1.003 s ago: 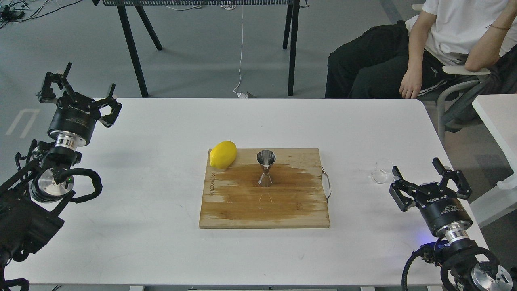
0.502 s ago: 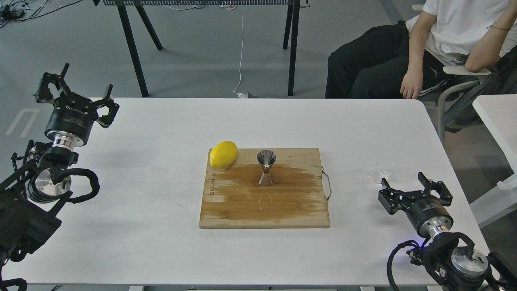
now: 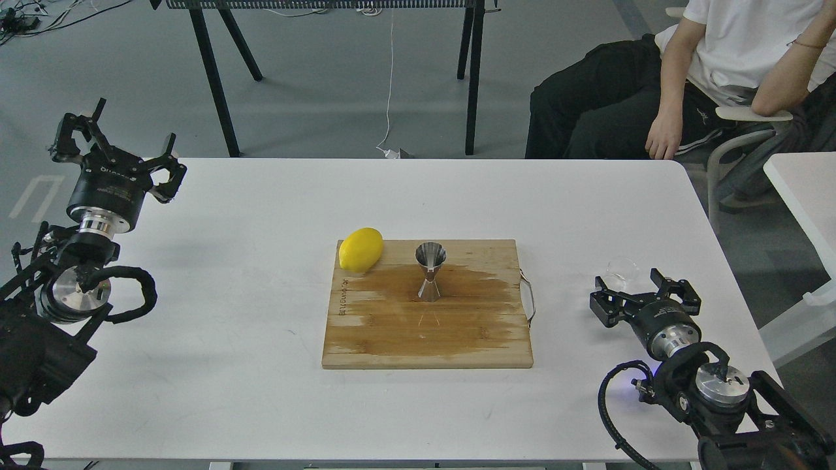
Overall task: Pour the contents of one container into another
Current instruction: 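Move the right gripper to the clear glass cup and grasp it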
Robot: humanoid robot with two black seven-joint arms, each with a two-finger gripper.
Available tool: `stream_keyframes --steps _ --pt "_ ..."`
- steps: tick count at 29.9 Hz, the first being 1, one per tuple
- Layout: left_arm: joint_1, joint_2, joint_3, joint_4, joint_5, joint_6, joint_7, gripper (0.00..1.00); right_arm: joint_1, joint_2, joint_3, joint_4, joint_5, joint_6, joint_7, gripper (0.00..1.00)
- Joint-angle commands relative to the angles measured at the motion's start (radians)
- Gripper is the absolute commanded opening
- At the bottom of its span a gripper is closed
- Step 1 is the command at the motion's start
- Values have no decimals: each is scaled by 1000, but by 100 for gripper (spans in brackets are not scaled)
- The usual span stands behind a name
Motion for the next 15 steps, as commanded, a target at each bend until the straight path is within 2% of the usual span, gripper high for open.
stream_keyframes --steps 1,9,15 --pt "-8 -3 2 28 0 0 0 100 35 20 -13 -57 0 6 -2 99" --pt "-13 -2 3 34 0 0 0 100 52 34 -17 -87 1 19 -5 86" --pt "-13 -3 3 34 0 0 -2 100 76 35 -17 -124 4 14 -8 69"
